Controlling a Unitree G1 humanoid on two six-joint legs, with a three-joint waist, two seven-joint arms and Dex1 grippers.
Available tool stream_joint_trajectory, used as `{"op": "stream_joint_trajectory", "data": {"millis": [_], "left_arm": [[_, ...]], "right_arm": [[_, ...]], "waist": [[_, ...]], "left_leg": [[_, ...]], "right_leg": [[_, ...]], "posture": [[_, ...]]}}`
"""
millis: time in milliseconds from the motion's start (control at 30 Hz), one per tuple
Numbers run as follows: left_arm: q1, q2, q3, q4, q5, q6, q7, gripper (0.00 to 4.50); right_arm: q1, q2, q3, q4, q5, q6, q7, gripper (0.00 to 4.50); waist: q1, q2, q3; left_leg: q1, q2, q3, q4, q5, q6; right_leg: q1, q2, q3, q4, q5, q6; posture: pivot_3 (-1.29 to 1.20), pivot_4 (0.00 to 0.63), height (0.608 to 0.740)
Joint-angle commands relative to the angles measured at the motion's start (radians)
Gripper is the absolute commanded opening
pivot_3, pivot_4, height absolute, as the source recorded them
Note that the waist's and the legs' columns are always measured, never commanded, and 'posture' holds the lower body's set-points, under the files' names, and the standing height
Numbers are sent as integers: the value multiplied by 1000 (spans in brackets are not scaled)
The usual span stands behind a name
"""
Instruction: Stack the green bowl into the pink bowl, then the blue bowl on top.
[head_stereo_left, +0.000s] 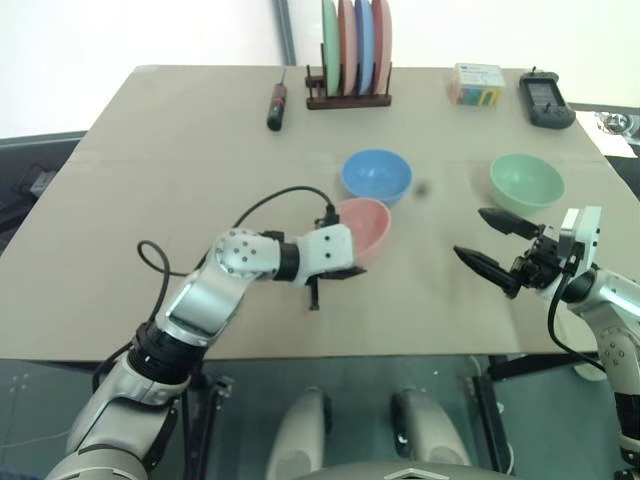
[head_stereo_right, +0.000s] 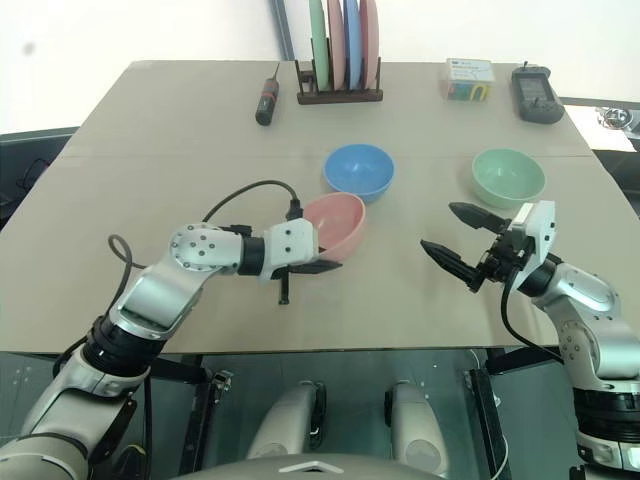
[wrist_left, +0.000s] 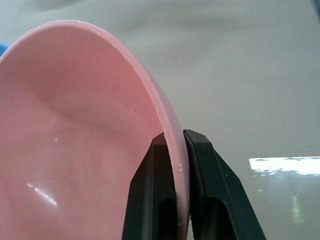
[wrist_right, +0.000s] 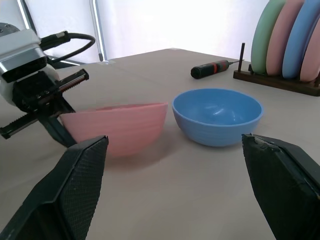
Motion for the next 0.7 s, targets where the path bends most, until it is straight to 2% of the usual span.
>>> {"op": "stream_joint_trajectory", "data": {"millis": [33, 100, 233, 300, 400, 533, 700], "left_arm": [[-37, -35, 16, 14, 18, -87, 33, 863], [-43, -66, 45, 31, 3, -112, 58, 1470], [-48, -99, 112, 62, -25, -155, 96, 3363], [-48, -123, 161, 56, -77, -143, 107, 4323], [-37, -154, 255, 21, -199, -76, 115, 4440], [13, -167, 439, -56, -493, 106, 113, 4440], [131, -88, 534, -77, -584, 142, 78, 4440]], "right_arm": [[-18, -10, -9, -33, 1, 0, -8, 4500], [-19, -11, -7, -33, -1, 1, -9, 4500], [-23, -15, -6, -30, -14, 0, -18, 4500], [-37, -35, 9, -3, -75, 3, -47, 4500], [-101, -52, 14, 85, -179, -34, -112, 4500], [-232, -101, 33, 241, -343, -89, -200, 4500], [-383, -131, 101, 471, -488, -148, -243, 4500]], "waist": [[2, 0, 0], [3, 0, 0], [2, 0, 0], [2, 0, 0], [1, 0, 0], [-2, 0, 0], [-9, 0, 0]], "left_leg": [[0, 0, 0, 0, 0, 0], [0, 0, 0, 0, 0, 0], [0, 0, 0, 0, 0, 0], [0, 0, 0, 0, 0, 0], [0, 0, 1, 1, 0, 0], [0, 0, 0, 2, 0, 0], [0, 0, 0, 1, 0, 0]], "right_leg": [[0, 0, 0, 0, 0, 0], [0, 0, 0, 0, 0, 0], [0, 0, 0, 0, 0, 0], [0, 0, 0, 0, 0, 0], [0, 0, 1, 0, 0, 0], [0, 0, 0, 1, 0, 0], [0, 0, 0, 0, 0, 0]], "posture": [[0, 150, 740], [0, 150, 740], [0, 150, 740], [0, 150, 740], [0, 150, 740], [0, 150, 740], [0, 150, 740]]}}
